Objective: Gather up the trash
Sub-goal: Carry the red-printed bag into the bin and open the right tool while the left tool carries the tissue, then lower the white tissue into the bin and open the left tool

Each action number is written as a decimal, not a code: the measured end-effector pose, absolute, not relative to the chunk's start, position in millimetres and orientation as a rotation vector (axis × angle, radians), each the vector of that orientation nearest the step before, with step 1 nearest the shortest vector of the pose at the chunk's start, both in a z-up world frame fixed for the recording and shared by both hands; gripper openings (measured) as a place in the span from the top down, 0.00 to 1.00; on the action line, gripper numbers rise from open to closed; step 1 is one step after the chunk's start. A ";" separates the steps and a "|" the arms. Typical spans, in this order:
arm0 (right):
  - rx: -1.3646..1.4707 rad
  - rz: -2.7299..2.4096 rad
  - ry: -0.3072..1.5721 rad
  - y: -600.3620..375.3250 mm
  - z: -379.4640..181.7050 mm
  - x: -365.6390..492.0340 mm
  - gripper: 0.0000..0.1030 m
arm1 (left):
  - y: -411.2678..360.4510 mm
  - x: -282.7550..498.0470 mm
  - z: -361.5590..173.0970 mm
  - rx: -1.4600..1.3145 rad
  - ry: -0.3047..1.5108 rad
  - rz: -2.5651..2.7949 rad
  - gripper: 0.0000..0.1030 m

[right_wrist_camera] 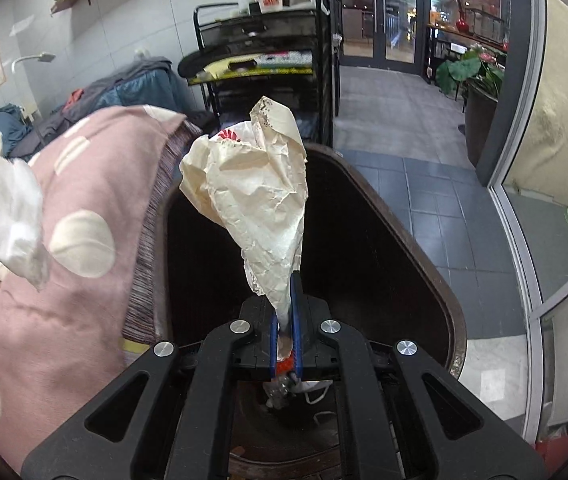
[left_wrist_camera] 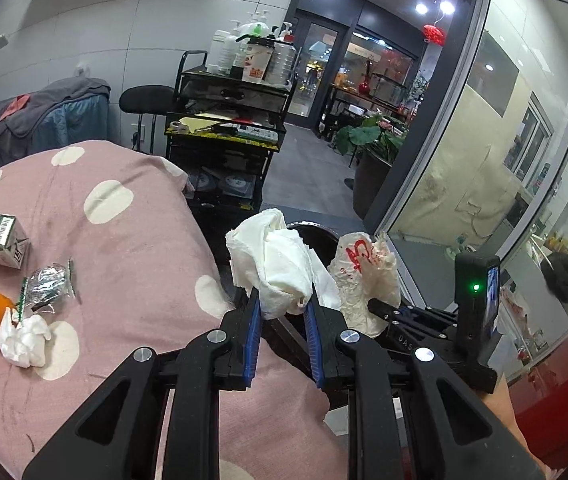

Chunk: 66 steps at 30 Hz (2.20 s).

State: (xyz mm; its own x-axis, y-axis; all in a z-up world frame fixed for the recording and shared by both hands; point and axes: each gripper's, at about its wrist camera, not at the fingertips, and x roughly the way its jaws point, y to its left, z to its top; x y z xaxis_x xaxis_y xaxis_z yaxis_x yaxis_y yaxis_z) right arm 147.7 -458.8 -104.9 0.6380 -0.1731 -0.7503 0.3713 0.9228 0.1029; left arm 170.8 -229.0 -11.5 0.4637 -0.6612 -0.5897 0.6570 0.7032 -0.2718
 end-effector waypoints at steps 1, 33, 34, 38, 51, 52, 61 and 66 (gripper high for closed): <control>0.259 -0.322 0.832 -459.9 -109.0 147.6 0.94 | -231.4 170.7 -12.2 -0.001 0.729 -0.814 0.81; 0.367 -0.410 0.764 -460.1 -101.8 92.1 0.23 | -327.7 176.5 -30.8 0.135 0.808 -0.925 0.81; 0.370 -0.411 0.765 -460.3 -101.8 90.8 0.23 | -331.5 176.4 -31.5 0.146 0.808 -0.927 0.81; 0.376 -0.421 0.765 -461.9 -101.2 85.7 0.23 | -346.1 176.7 -37.0 0.181 0.826 -0.943 0.81; 0.412 -0.437 0.792 -462.3 -107.9 73.6 0.15 | -361.2 176.7 -56.3 0.270 0.835 -0.910 0.09; 0.414 -0.441 0.787 -461.8 -107.6 72.3 0.14 | -361.1 175.9 -57.4 0.280 0.832 -0.908 0.09; 0.417 -0.431 0.779 -458.6 -105.0 72.6 0.14 | -346.3 179.9 -58.1 0.248 0.837 -0.899 0.06; 0.412 -0.421 0.776 -455.4 -103.8 76.1 0.14 | -321.4 179.0 -47.7 0.155 0.817 -0.879 0.06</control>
